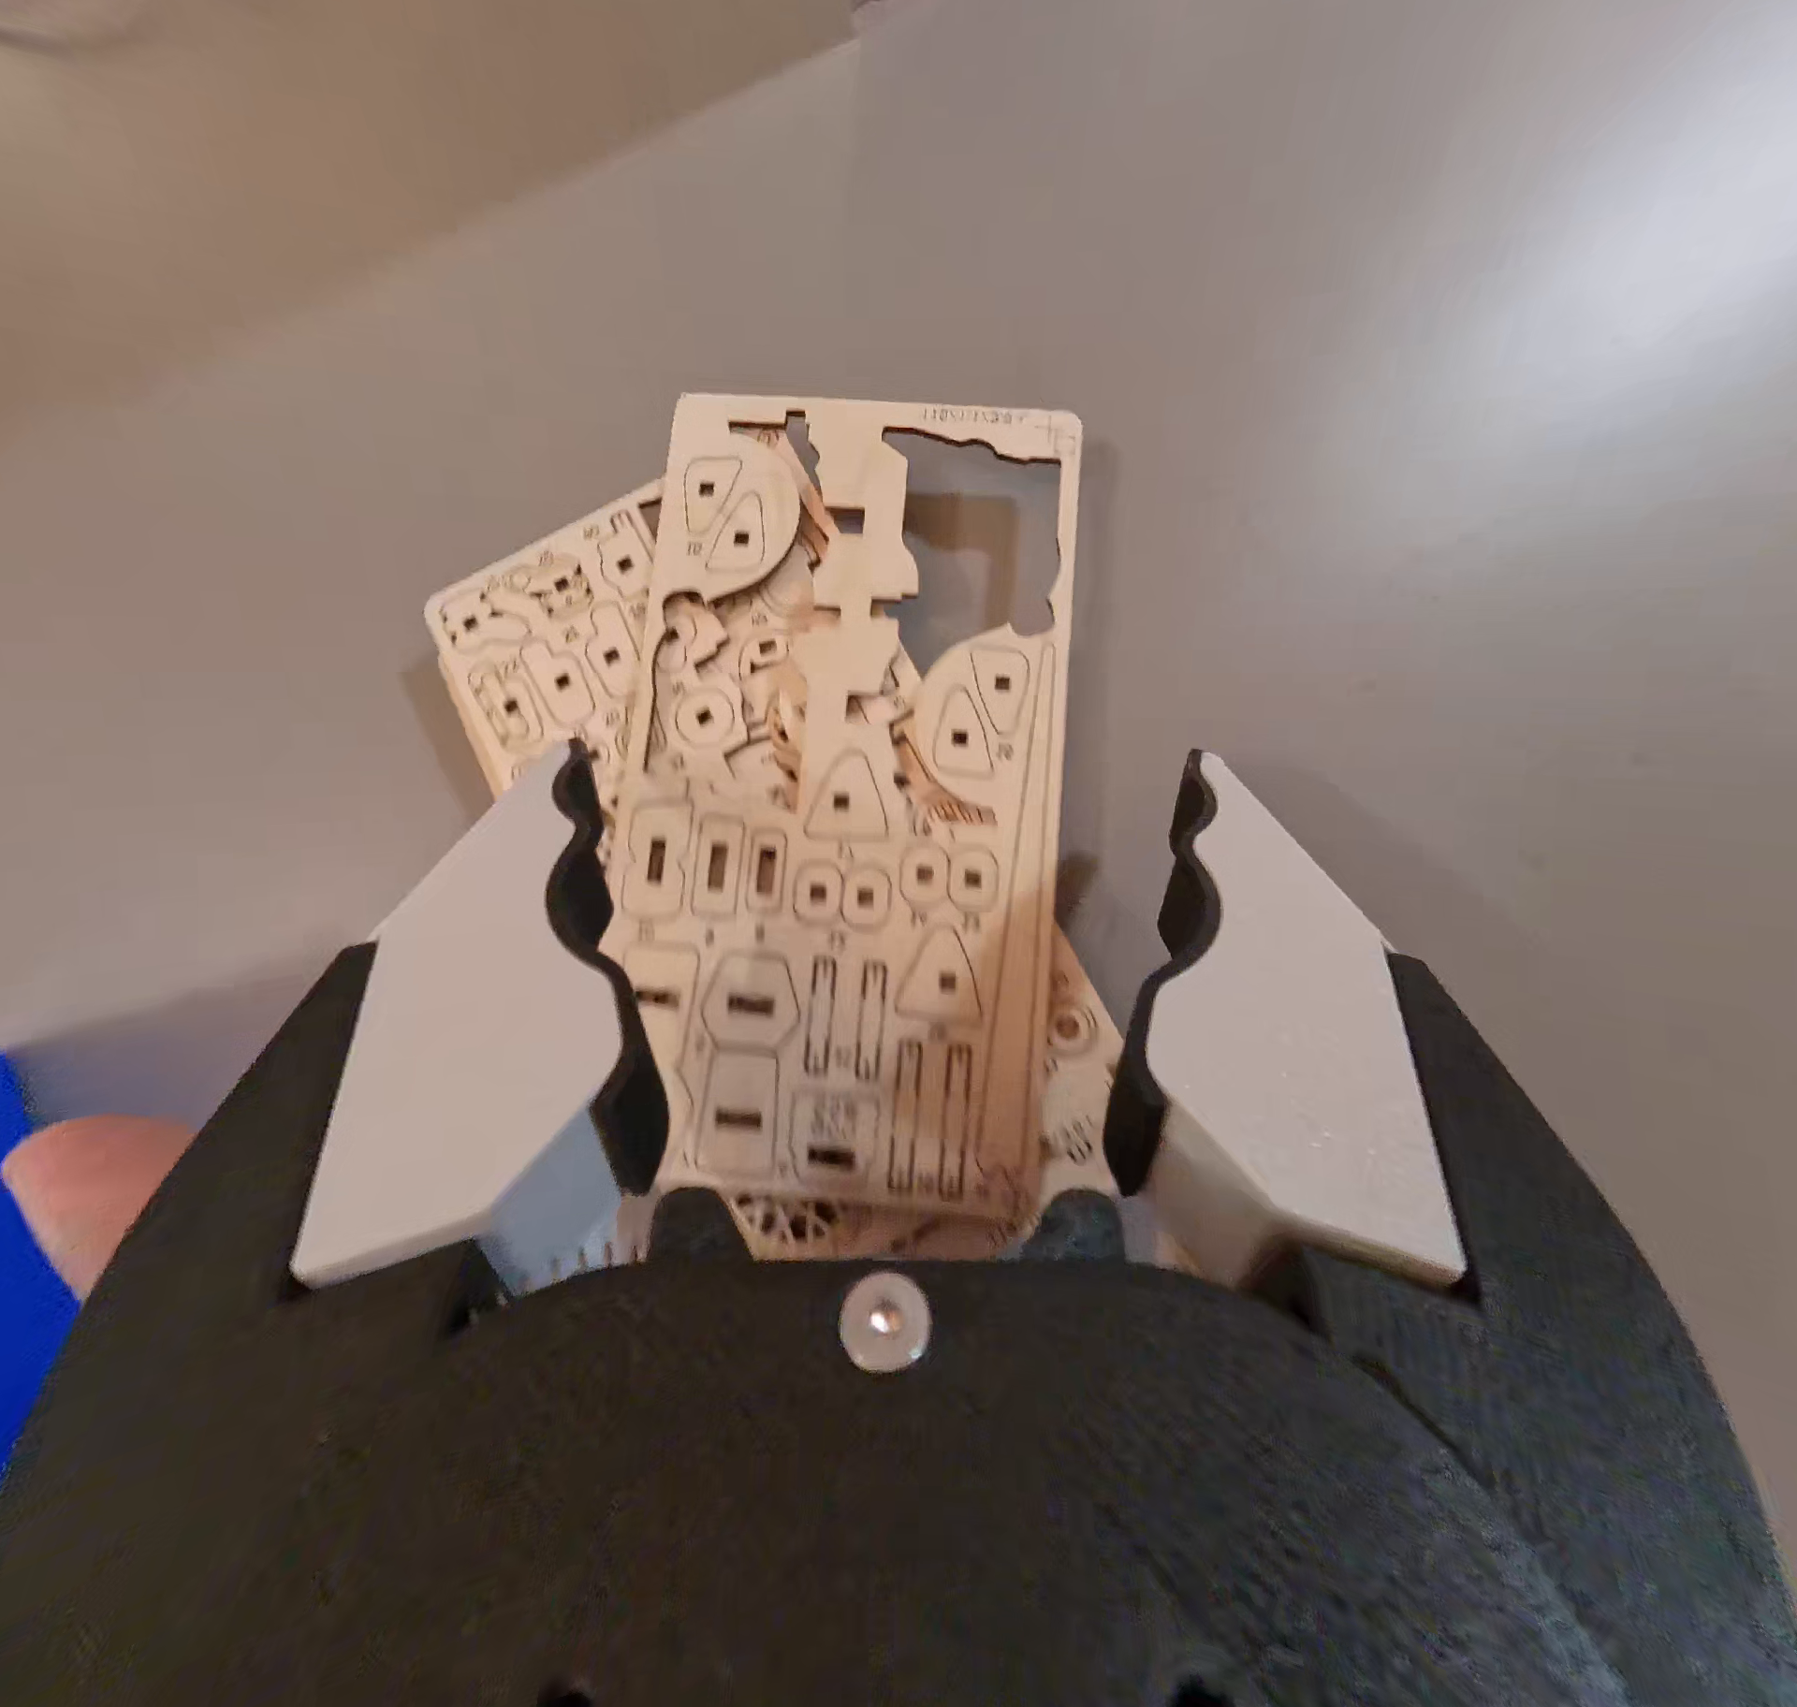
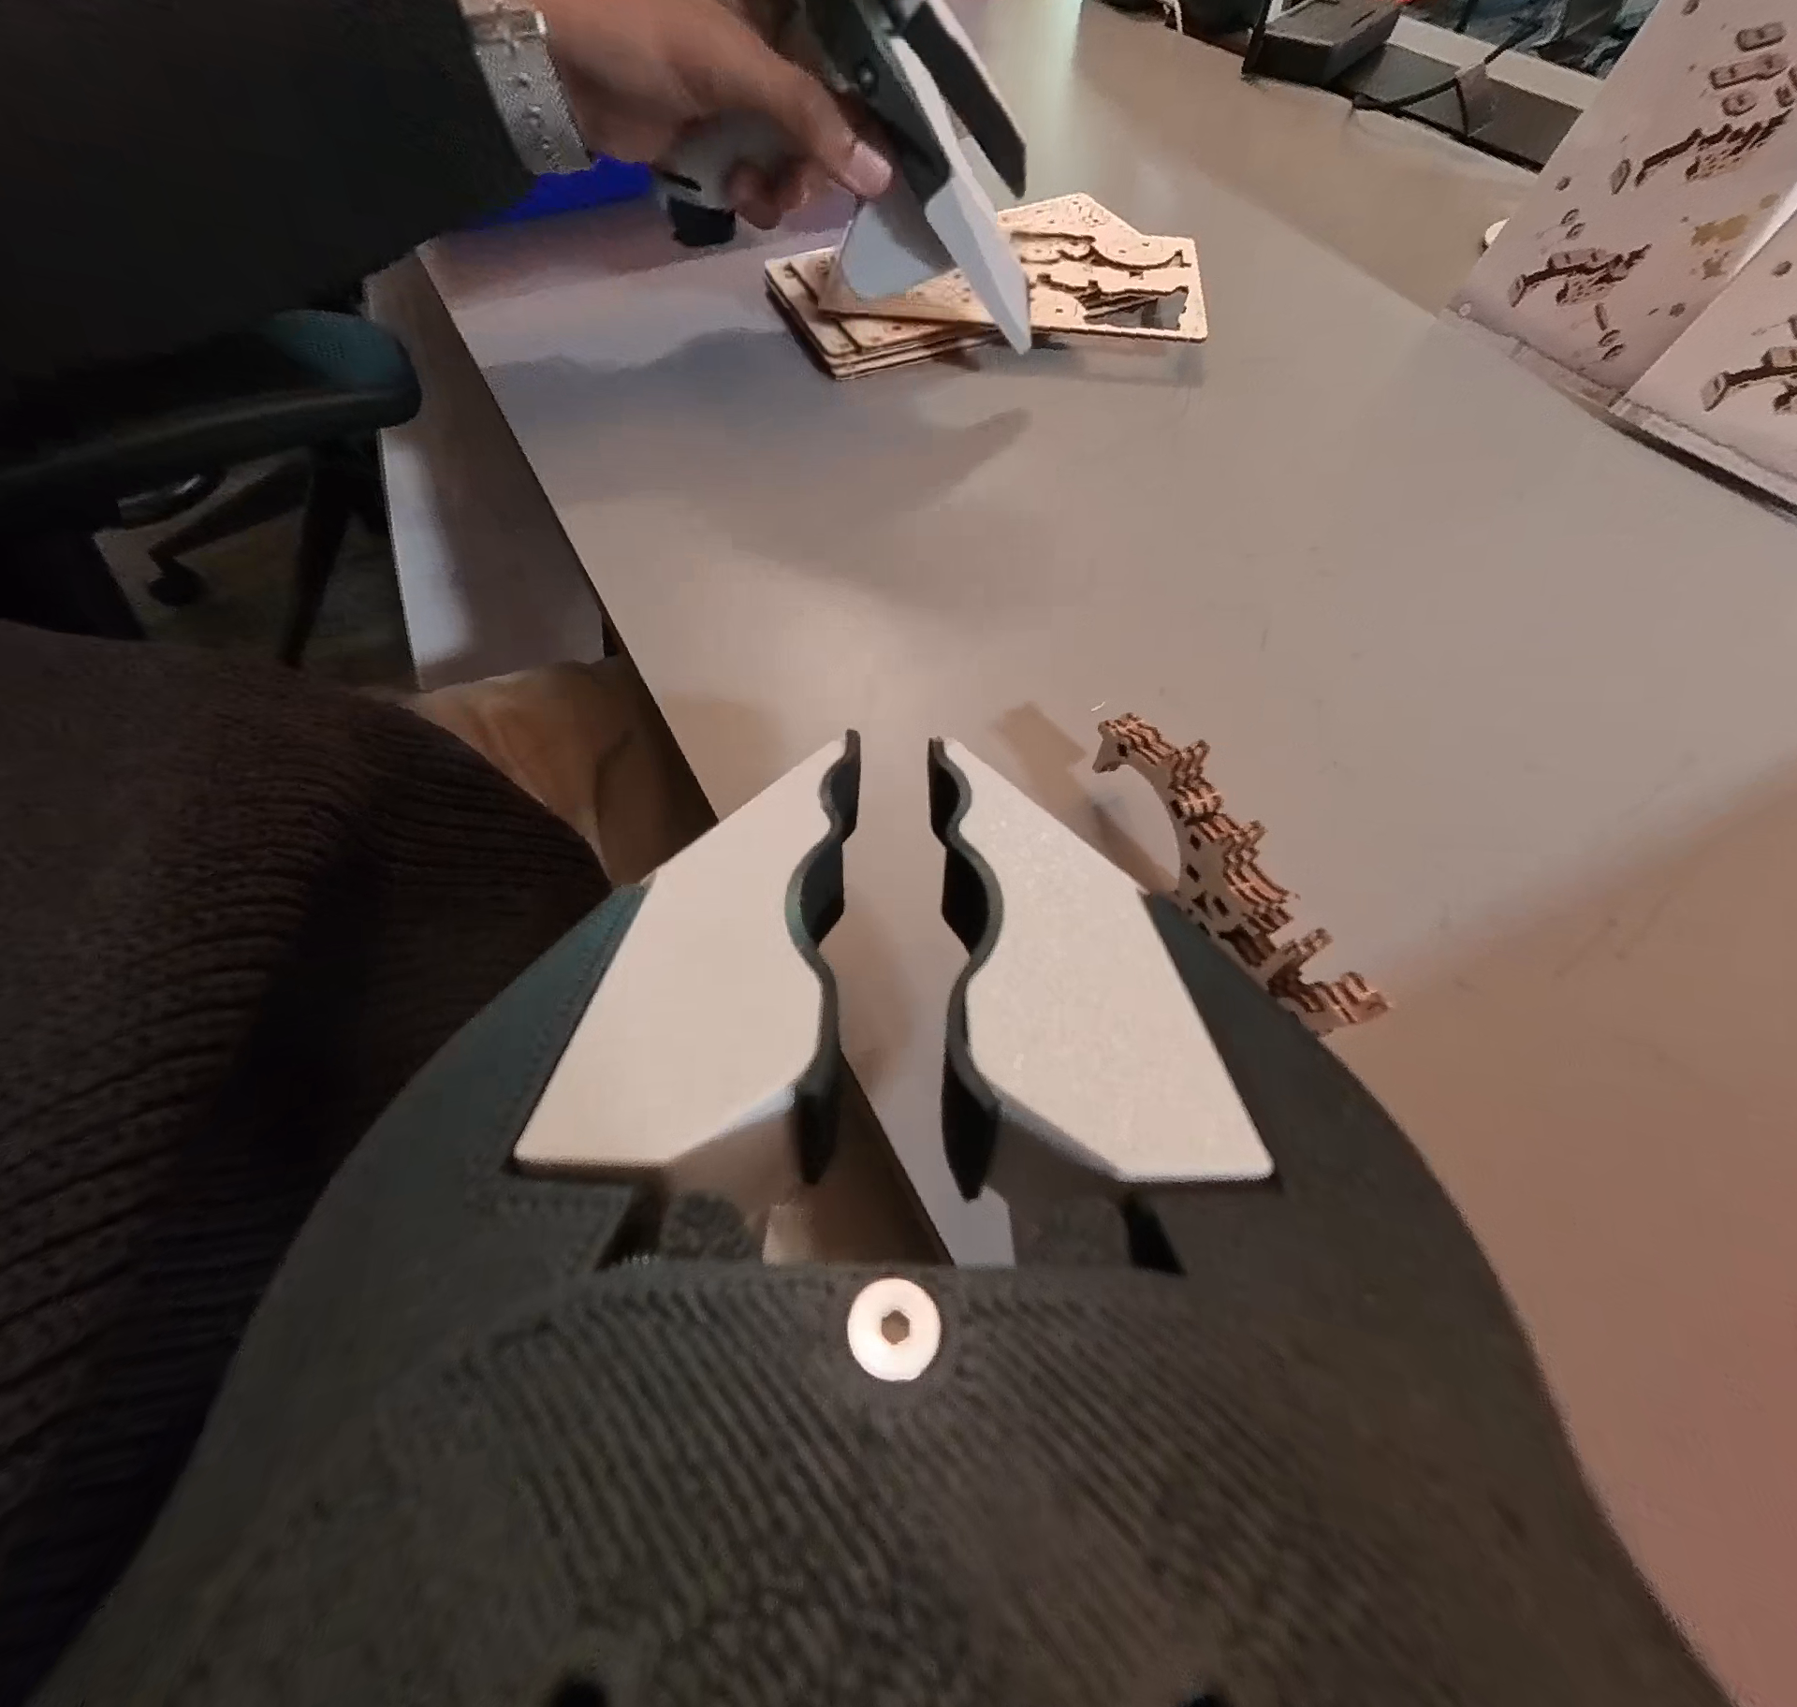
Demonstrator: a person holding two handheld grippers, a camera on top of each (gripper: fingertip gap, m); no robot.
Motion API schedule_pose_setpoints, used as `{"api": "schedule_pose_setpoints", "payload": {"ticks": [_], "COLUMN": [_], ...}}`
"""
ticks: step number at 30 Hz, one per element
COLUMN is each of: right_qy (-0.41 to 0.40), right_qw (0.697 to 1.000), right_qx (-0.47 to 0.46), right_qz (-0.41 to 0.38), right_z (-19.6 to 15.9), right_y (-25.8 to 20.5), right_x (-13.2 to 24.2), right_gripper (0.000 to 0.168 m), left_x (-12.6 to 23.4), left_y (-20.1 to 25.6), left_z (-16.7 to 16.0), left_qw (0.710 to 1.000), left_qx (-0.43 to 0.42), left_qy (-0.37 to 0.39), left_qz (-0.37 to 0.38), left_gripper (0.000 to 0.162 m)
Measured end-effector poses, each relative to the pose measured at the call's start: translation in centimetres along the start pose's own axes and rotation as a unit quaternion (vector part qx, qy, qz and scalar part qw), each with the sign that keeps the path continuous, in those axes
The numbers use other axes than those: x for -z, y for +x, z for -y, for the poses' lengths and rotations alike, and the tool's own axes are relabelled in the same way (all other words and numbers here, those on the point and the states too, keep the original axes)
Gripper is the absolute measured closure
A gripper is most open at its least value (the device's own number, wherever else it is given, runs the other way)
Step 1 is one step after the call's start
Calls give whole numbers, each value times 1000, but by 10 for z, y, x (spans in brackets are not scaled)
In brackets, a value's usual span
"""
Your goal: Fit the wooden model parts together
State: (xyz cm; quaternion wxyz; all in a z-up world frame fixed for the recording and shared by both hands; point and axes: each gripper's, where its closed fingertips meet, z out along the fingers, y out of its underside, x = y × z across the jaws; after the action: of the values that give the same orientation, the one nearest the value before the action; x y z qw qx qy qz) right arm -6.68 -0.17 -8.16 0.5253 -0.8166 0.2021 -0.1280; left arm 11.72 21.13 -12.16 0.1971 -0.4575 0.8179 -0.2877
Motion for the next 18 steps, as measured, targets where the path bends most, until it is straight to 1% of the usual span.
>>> {"api": "schedule_pose_setpoints", "payload": {"ticks": [2,4,5,6,7,8,9,10,15,18], "right_qy": [-1,-2,-3,-4,-5,-6,-6,-6,-5,-5], "right_qw": [1000,1000,1000,1000,1000,1000,1000,1000,1000,1000], "right_qx": [3,5,5,5,6,7,9,9,2,3], "right_qz": [-6,-9,-10,-10,-10,-11,-12,-12,-9,-10], "right_z": [0,-1,-1,-2,-3,-3,-3,-4,-3,-3], "right_y": [2,3,2,2,2,2,3,3,4,4], "right_x": [1,1,1,1,1,1,1,1,1,1], "right_gripper": [156,156,156,156,156,156,156,156,156,156], "left_x": [-12,-20,-23,-24,-24,-24,-22,-21,-13,-2], "left_y": [-4,-12,-14,-12,-9,-8,-10,-10,-12,-13], "left_z": [4,5,4,3,3,2,3,4,0,3], "left_qw": [1000,999,998,999,999,999,999,1000,1000,1000], "left_qx": [-13,-27,-31,-27,-21,-15,-14,-16,-13,-15], "left_qy": [-21,-33,-41,-41,-38,-34,-27,-22,-22,-13], "left_qz": [1,26,28,22,10,5,9,7,3,7], "left_gripper": [44,45,43,44,48,50,59,66,66,66]}}
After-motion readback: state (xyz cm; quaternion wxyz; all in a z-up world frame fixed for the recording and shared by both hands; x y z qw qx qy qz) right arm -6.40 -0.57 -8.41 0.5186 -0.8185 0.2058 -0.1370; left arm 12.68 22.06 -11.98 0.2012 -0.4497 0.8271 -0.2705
